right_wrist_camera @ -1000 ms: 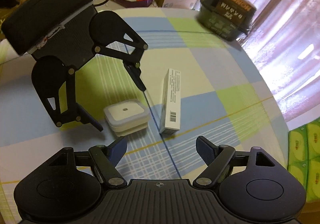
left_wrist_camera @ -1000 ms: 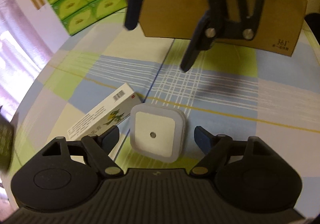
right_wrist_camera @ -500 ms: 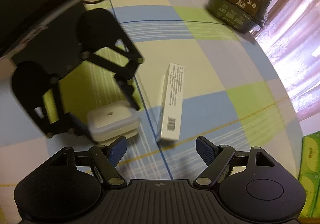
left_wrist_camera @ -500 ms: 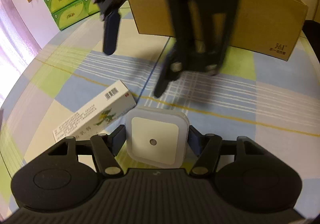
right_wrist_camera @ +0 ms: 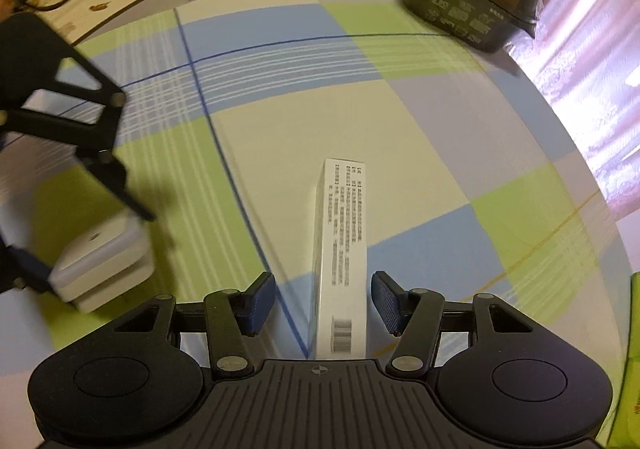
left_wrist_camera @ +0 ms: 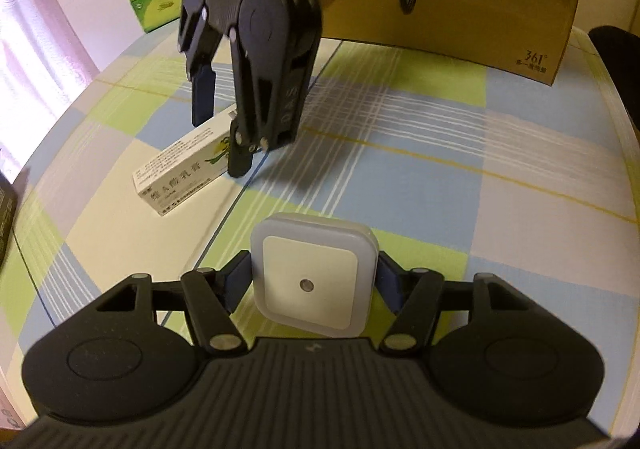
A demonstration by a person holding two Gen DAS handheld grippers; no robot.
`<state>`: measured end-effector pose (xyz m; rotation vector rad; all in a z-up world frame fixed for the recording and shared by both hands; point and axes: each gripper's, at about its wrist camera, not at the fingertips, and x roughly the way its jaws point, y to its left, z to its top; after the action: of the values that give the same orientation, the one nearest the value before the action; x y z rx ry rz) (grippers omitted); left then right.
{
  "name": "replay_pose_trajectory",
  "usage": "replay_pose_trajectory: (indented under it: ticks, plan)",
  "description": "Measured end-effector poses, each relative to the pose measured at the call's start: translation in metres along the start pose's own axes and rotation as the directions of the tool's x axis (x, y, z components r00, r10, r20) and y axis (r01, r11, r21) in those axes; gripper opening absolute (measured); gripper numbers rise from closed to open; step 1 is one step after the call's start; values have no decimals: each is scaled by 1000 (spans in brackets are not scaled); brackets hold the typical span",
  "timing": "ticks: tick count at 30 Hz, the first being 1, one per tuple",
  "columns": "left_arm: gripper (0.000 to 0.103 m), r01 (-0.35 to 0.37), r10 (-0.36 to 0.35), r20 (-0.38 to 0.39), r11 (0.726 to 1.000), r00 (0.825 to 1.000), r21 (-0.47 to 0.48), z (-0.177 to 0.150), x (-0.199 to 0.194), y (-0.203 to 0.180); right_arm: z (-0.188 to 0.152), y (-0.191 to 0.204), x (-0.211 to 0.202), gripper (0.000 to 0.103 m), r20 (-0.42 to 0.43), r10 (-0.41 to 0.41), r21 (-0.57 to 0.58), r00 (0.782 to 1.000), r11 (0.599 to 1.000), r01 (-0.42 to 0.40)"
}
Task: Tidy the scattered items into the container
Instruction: 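Grasp the white square night light with the left tool while the right grasps the white medicine box, then carry the night light and medicine box in both tools to the cardboard box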
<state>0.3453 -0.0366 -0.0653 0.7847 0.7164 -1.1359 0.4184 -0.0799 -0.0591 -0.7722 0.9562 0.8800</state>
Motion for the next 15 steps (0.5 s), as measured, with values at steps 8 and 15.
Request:
replay_pose_trajectory:
  ticks: [8, 15]
  plan:
    - [61, -14, 15, 16, 1000, 1000, -19, 1, -1, -3, -1, 2, -2, 28, -2, -31, 48, 1000, 998, 31]
    - [61, -19, 18, -25, 1000, 1000, -22, 7, -5, -23, -32, 27, -37, 28, -42, -69, 92, 997, 993, 73]
